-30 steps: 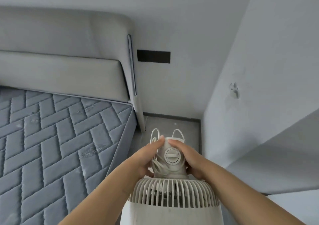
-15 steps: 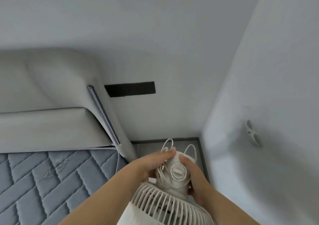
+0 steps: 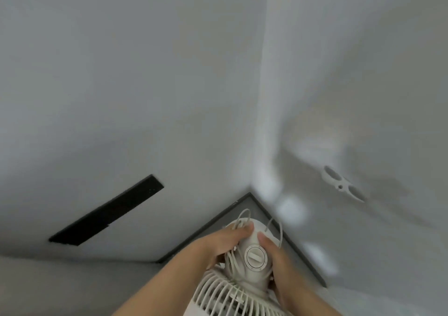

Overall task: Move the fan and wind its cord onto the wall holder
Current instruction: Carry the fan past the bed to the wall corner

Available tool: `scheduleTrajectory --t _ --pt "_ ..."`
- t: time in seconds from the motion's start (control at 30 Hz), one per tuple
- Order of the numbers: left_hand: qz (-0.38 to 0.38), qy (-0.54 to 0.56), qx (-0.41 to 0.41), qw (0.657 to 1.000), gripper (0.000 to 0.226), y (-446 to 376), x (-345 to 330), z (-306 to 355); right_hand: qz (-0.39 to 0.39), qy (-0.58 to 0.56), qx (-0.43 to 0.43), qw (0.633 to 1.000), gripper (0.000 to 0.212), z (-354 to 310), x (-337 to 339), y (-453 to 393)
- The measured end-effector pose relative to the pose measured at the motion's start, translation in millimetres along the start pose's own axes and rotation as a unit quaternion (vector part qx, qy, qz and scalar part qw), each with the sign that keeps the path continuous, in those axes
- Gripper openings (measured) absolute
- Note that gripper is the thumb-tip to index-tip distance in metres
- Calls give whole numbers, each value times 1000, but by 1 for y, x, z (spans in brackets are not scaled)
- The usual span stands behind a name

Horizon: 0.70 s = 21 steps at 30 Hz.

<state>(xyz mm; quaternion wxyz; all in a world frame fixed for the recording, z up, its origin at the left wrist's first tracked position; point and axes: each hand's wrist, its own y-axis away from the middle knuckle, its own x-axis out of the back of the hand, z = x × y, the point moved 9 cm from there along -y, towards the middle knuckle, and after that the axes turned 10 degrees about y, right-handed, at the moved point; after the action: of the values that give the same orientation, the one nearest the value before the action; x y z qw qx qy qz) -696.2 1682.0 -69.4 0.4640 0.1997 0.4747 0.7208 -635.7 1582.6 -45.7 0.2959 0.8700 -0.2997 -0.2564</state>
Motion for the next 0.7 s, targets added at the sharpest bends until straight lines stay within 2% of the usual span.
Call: scheduleTrajectory --t 0.23,0.37,0.5,0.6,0.7 --pt "-14 -85 49 995 98 -59 15 0 109 -67 4 992 35 24 13 -27" --pt "-41 -134 61 988 95 -91 11 -8 160 -98 7 982 50 43 24 -42" --pt "-92 -129 53 986 82 -98 -4 -5 191 -117 26 974 48 58 32 -52" --pt "-98 -170 48 979 92 -110 -6 -2 221 -114 29 968 48 60 37 -54" --pt "-97 -190 45 976 76 -109 -13 5 233 -112 11 966 48 65 40 -53"
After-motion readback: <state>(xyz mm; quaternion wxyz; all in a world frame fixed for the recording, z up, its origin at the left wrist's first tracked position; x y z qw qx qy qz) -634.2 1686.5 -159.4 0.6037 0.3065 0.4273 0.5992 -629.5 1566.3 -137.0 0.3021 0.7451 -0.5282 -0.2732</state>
